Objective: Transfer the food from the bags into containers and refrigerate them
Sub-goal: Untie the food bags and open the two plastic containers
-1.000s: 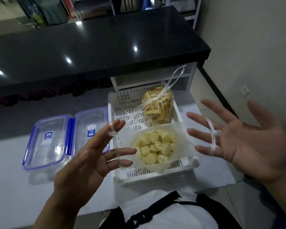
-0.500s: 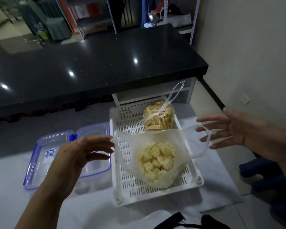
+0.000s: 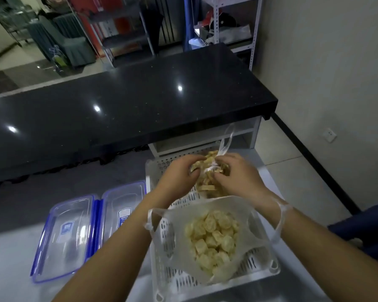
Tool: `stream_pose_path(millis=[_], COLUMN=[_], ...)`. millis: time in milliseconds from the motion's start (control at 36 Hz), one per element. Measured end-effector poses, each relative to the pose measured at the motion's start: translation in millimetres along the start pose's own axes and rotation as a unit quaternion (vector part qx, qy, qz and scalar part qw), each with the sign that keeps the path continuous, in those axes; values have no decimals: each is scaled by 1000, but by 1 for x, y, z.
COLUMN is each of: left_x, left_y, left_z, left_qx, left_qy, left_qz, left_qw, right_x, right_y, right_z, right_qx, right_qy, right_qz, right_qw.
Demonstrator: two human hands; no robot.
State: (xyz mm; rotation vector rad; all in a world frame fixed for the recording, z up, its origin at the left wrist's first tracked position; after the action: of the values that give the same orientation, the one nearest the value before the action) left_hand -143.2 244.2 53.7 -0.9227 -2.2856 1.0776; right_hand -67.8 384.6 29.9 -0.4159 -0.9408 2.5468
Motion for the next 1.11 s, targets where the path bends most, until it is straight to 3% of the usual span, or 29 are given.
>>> stream_pose_path(millis=[167, 306, 583, 861, 1028, 1111], left_x=[27, 35, 14, -45, -95, -108], left_y=[17, 16, 7, -42, -39, -22], left_z=[-3, -4, -17, 4, 32, 45], left_qx=[55, 73, 144, -8, -190, -256], left_qy=[51, 89, 158, -6, -149, -199], left_qz=[26, 33, -79, -236, -311, -313], left_qw=[997, 993, 974, 972, 919, 893], right_x=[4, 5, 12, 3, 6, 9], right_y=[6, 8, -1, -20, -19, 6], right_z=[-3, -4, -1, 26, 38, 27], right_qx=[4, 24, 55, 30, 35, 14], right_qy=[6, 21, 28, -88, -165, -140], right_qz=[-47, -38, 9, 3, -20, 38], right_qw=[999, 999, 998, 996, 986, 989])
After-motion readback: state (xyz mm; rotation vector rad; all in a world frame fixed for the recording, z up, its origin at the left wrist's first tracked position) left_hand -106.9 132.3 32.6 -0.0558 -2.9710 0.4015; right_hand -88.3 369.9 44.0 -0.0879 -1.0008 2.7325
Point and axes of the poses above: each hand's wrist, its own x-axis towards the middle knuckle, its own y-axis out of the palm, z = x × y, the point moved 8 cm from there along x, towards the middle knuckle, and after that the axes turned 9 degrees about y, right-handed, at the moved point
